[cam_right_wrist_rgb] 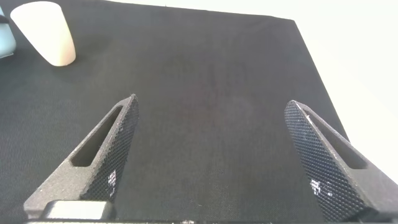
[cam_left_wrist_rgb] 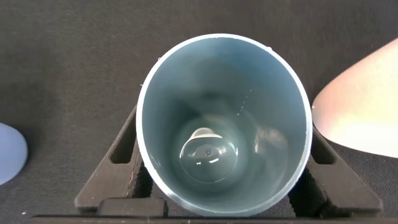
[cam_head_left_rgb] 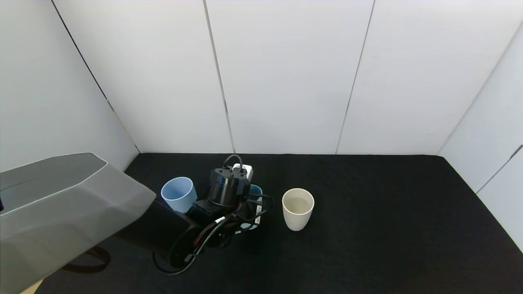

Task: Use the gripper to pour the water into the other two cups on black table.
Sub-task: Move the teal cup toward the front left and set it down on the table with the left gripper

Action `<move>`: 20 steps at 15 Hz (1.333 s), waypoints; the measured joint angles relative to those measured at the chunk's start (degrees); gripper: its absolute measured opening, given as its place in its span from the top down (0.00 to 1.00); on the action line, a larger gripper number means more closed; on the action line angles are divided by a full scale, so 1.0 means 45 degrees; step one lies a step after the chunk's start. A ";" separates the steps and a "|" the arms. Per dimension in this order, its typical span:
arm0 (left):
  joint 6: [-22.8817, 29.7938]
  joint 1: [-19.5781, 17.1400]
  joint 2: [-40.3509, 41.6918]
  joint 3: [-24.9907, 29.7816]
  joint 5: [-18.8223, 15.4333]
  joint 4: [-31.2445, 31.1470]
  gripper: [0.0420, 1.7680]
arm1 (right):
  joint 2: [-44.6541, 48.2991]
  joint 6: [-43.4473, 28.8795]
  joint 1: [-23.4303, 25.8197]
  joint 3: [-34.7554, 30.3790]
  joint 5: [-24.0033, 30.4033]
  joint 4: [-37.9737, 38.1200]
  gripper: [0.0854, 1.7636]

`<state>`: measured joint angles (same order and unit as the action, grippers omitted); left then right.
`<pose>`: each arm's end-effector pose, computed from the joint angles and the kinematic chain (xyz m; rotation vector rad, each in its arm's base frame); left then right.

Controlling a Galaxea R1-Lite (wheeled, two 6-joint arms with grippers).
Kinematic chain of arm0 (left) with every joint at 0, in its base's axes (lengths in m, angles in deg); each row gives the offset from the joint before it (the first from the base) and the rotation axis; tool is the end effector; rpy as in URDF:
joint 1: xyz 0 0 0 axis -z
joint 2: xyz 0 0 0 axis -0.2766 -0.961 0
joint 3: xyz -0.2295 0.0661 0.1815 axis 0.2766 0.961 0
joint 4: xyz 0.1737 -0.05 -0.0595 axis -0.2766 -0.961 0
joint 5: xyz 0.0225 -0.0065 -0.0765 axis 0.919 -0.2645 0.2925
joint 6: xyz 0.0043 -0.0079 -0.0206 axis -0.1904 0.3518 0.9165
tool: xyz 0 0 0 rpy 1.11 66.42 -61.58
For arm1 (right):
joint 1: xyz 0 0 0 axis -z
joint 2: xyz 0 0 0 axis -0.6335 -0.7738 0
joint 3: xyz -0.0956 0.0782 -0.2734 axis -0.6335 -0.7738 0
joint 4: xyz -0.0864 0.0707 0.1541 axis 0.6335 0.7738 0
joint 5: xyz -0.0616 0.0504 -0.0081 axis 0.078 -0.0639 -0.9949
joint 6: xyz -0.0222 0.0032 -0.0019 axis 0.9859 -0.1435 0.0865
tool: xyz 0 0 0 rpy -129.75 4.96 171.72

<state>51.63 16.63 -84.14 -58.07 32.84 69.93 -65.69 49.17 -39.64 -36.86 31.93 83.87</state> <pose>0.3242 -0.2005 0.0738 0.0838 0.4810 -0.2492 -0.0228 0.0001 0.0743 -0.0331 0.0107 0.0240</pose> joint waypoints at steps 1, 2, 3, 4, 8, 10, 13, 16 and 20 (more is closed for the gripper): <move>-0.0003 0.0033 -0.0051 -0.0005 -0.0005 0.0003 0.35 | 0.0000 0.0000 0.0000 0.0000 0.0000 0.0000 0.03; -0.0003 0.0062 -0.0092 -0.0005 -0.0005 0.0000 0.35 | 0.0000 0.0000 0.0000 0.0000 0.0000 0.0000 0.03; 0.0000 0.0079 -0.0111 -0.0005 -0.0005 0.0003 0.35 | 0.0000 0.0000 0.0000 0.0000 0.0000 0.0005 0.03; 0.0000 0.0087 -0.0125 -0.0005 -0.0005 0.0003 0.35 | 0.0000 0.0000 0.0005 0.0000 0.0000 0.0005 0.03; -0.0014 0.0081 -0.0130 0.0043 -0.0005 0.0070 0.35 | 0.0000 -0.0003 0.0005 0.0000 -0.0005 0.0000 0.03; -0.0019 0.0081 -0.0130 0.0057 0.0008 0.0076 0.27 | 0.0000 0.0000 0.0000 0.0000 0.0000 0.0005 0.03; -0.0019 0.0073 -0.0119 0.0046 0.0027 0.0095 0.20 | 0.0000 -0.0003 0.0000 0.0000 -0.0005 0.0000 0.03; -0.0019 0.0043 -0.0062 0.0057 0.0038 0.0095 0.14 | 0.0000 0.0000 0.0000 0.0000 0.0000 0.0000 0.03; -0.0043 -0.0111 0.0244 0.0068 0.0038 0.0076 0.10 | 0.0000 0.0000 0.0005 0.0000 0.0000 0.0005 0.03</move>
<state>51.44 16.13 -83.05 -57.76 33.01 70.27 -65.69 49.17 -39.61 -36.86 31.93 83.89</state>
